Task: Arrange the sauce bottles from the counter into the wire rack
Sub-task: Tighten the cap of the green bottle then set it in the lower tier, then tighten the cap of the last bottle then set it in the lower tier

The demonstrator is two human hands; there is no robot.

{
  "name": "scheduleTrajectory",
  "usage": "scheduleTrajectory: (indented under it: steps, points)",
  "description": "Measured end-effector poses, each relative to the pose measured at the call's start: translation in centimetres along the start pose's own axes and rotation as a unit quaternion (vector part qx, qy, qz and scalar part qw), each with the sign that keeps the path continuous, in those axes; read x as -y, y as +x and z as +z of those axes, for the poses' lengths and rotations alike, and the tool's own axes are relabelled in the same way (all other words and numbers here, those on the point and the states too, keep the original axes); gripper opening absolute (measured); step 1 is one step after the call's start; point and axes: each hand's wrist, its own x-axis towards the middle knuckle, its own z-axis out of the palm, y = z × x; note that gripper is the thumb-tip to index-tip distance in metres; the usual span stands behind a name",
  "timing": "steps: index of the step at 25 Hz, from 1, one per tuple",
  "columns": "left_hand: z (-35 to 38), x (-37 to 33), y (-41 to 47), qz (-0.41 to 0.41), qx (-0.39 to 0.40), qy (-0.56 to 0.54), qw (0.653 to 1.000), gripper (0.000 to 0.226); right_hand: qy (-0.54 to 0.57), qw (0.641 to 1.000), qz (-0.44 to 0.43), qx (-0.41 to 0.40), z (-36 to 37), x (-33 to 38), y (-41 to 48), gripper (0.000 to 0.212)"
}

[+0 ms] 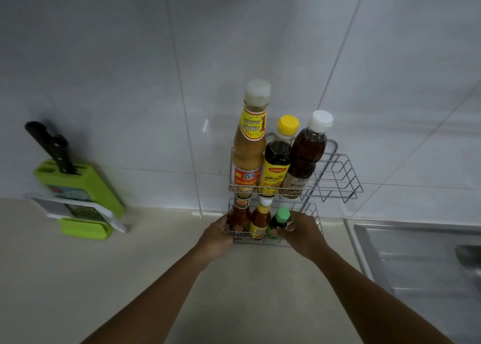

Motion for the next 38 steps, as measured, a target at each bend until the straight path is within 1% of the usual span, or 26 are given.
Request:
scheduleTrajectory:
  steps: [6, 8, 10, 13, 16, 18, 19, 20, 23, 24, 25, 27, 28, 29, 30, 31, 32, 33, 34, 35, 36, 37, 38]
  points:
    - [0.1, 0.9, 0.4, 0.012, 0.005, -0.008, 1.000, 0.075, -0.016, 1.000, -0.012, 0.011, 0.6, -0.6, 0.2, 0.039]
    - [0.2, 1.0, 0.4, 0.008, 0.011, -0.014, 1.000, 0.075, -0.012, 1.000, -0.006, 0.012, 0.6, -0.7, 0.2, 0.043]
    - [0.2, 1.1, 0.2, 0.000, 0.021, -0.015, 1.000, 0.072, -0.004, 1.000, 0.001, 0.020, 0.4, -0.8, 0.0, 0.054]
    - [-0.6, 2.2, -0.4, -0.033, 0.034, 0.009, 0.999, 0.068, -0.022, 0.999, 0.016, 0.028, 0.1, -1.3, -1.2, 0.080]
    - [-2.8, 5.0, -0.9, -0.046, 0.026, 0.049, 0.997, 0.059, -0.055, 0.998, 0.013, -0.027, 0.5, -2.0, -3.0, 0.092]
    - [-4.7, 7.1, -1.8, -0.036, 0.029, 0.042, 0.998, 0.051, -0.085, 0.994, -0.009, -0.074, 1.1, -2.4, -5.0, 0.099]
    - [-5.6, 8.2, -2.8, -0.026, 0.031, 0.032, 0.999, 0.051, -0.088, 0.991, -0.019, -0.096, 1.3, -2.1, -6.2, 0.098]
    - [-6.3, 9.4, -3.9, -0.013, 0.035, 0.025, 0.999, 0.053, -0.078, 0.990, -0.027, -0.112, 1.6, -1.6, -7.4, 0.092]
    - [-7.1, 12.5, -9.2, 0.001, 0.071, 0.003, 0.997, 0.058, -0.011, 0.989, -0.086, -0.116, 2.3, 1.0, -11.2, 0.056]
    - [-7.0, 13.5, -11.0, 0.005, 0.090, 0.007, 0.996, 0.060, 0.011, 0.989, -0.113, -0.099, 2.4, 2.1, -12.3, 0.046]
    - [-6.8, 14.3, -13.0, 0.012, 0.114, 0.006, 0.993, 0.061, 0.032, 0.988, -0.139, -0.066, 2.6, 3.3, -13.4, 0.040]
    - [-5.4, 15.8, -16.7, -0.001, 0.156, -0.037, 0.987, 0.051, 0.062, 0.984, -0.159, 0.048, 3.0, 6.0, -16.2, 0.041]
    - [-4.6, 16.6, -18.1, 0.011, 0.160, -0.040, 0.986, 0.053, 0.073, 0.977, -0.160, 0.123, 3.1, 7.4, -17.7, 0.045]
    - [-4.0, 17.0, -19.4, 0.019, 0.171, -0.037, 0.984, 0.062, 0.074, 0.963, -0.162, 0.202, 3.2, 8.7, -19.1, 0.052]
    - [-3.5, 17.3, -20.4, 0.035, 0.169, 0.026, 0.985, 0.074, 0.056, 0.945, -0.165, 0.275, 3.4, 10.0, -20.5, 0.063]
    - [-3.2, 17.4, -21.3, 0.043, 0.173, 0.081, 0.981, 0.082, 0.025, 0.929, -0.167, 0.330, 3.9, 11.1, -21.7, 0.076]
    - [-2.9, 17.5, -22.0, 0.044, 0.177, 0.121, 0.976, 0.087, -0.004, 0.913, -0.172, 0.369, 4.5, 12.0, -22.9, 0.086]
    - [-2.6, 17.7, -22.5, 0.043, 0.179, 0.135, 0.974, 0.087, -0.028, 0.901, -0.187, 0.391, 5.3, 12.8, -24.0, 0.092]
    - [-2.3, 18.0, -23.2, 0.043, 0.181, 0.139, 0.973, 0.084, -0.042, 0.893, -0.212, 0.394, 6.4, 13.3, -25.0, 0.090]
    - [-1.7, 17.9, -23.8, 0.038, 0.178, 0.129, 0.975, 0.076, -0.047, 0.892, -0.240, 0.380, 7.5, 13.6, -25.8, 0.078]
    - [-0.9, 18.0, -24.4, 0.035, 0.167, 0.117, 0.978, 0.066, -0.045, 0.898, -0.259, 0.353, 8.4, 13.6, -26.5, 0.058]
    - [-0.2, 17.8, -25.0, 0.036, 0.146, 0.102, 0.983, 0.059, -0.037, 0.909, -0.265, 0.320, 8.9, 13.6, -27.1, 0.038]
    - [0.5, 17.6, -25.5, 0.036, 0.115, 0.088, 0.989, 0.054, -0.019, 0.923, -0.254, 0.288, 9.2, 13.4, -27.4, 0.024]
